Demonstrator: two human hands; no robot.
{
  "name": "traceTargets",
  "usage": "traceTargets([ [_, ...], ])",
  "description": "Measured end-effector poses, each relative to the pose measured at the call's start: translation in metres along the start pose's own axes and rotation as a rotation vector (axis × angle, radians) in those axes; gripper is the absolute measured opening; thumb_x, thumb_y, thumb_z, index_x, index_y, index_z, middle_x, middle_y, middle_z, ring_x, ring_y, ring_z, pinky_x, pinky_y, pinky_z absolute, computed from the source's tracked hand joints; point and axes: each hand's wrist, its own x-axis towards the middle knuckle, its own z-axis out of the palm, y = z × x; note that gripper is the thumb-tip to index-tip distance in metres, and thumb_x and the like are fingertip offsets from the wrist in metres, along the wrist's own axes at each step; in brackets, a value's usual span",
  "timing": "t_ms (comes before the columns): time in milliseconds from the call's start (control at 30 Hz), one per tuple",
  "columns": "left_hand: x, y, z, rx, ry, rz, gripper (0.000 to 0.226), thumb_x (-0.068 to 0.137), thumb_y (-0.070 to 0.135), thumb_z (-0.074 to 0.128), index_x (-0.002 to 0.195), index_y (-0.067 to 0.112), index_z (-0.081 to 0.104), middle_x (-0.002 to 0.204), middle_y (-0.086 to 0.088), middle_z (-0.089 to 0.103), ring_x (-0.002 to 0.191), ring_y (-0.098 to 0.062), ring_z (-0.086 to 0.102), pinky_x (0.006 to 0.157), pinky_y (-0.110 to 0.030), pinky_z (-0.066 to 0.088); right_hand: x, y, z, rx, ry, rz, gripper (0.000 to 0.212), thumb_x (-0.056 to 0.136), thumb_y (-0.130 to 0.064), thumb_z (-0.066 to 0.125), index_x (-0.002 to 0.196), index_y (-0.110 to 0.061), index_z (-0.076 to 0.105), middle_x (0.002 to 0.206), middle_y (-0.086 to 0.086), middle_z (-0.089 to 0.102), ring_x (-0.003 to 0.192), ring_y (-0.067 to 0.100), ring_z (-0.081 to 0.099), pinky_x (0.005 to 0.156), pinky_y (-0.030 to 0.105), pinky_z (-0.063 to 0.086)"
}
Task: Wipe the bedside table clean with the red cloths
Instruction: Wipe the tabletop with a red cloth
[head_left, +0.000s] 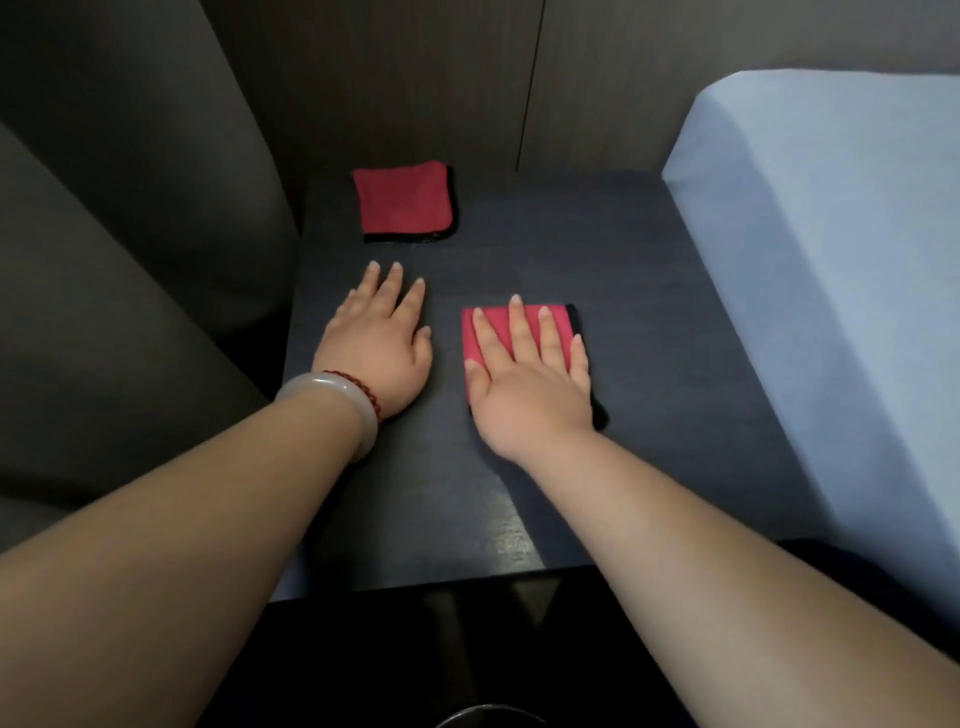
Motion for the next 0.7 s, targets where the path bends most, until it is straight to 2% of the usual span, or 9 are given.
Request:
traceTargets([
  [167, 0.017, -0.001, -0.002, 0.027, -0.024, 0.015, 0.062, 0.1, 0.043, 0.029, 0.156, 0.02, 0.012, 0.164, -0.007, 0.001, 0.15, -0.024, -0.006, 0.12, -0.041, 0.006, 0.063, -0.015, -0.014, 0.005, -0.072, 0.059, 0.055, 0.101, -0.05, 0.01, 0.151, -0.043, -0.012, 0.16, -0.006, -0.026, 0.147, 0.023, -0.023, 0.116, 0.052, -0.014],
  [367, 0.048, -0.008, -0.01, -0.043, 0.028, -0.039, 0.065, 0.1, 0.041, 0.034, 0.156, 0.018, 0.01, 0.164, -0.004, 0.001, 0.15, -0.023, -0.007, 0.118, -0.043, 0.006, -0.012, 0.002, 0.002, 0.016, 0.04, -0.05, 0.055, 0.099, -0.049, 0.005, 0.151, -0.043, -0.012, 0.161, -0.007, -0.023, 0.147, 0.019, -0.022, 0.117, 0.047, -0.015],
  [467, 0.062, -0.012, -0.009, -0.07, 0.024, -0.053, 0.065, 0.1, 0.042, 0.033, 0.156, 0.017, 0.01, 0.164, -0.004, 0.001, 0.15, -0.022, -0.005, 0.119, -0.042, 0.005, -0.027, 0.002, 0.005, -0.017, 0.046, -0.047, 0.058, 0.095, -0.05, 0.002, 0.151, -0.043, -0.014, 0.161, -0.007, -0.023, 0.147, 0.019, -0.023, 0.117, 0.047, -0.016],
  [600, 0.063, -0.015, 0.0, -0.045, 0.042, -0.046, 0.06, 0.101, 0.039, 0.028, 0.155, 0.016, 0.013, 0.164, -0.006, 0.005, 0.15, -0.023, 0.0, 0.121, -0.041, 0.006, 0.038, -0.001, -0.008, 0.014, 0.026, 0.01, 0.055, 0.1, -0.051, 0.01, 0.151, -0.045, -0.01, 0.161, -0.008, -0.023, 0.148, 0.02, -0.02, 0.117, 0.048, -0.013],
  [700, 0.063, -0.015, -0.001, -0.049, 0.054, -0.057, 0.059, 0.101, 0.037, 0.028, 0.155, 0.017, 0.015, 0.164, -0.005, 0.007, 0.15, -0.022, 0.002, 0.121, -0.042, 0.007, 0.103, -0.004, -0.026, 0.021, -0.047, 0.076, 0.055, 0.101, -0.05, 0.01, 0.151, -0.043, -0.011, 0.161, -0.007, -0.024, 0.148, 0.022, -0.02, 0.117, 0.051, -0.012],
])
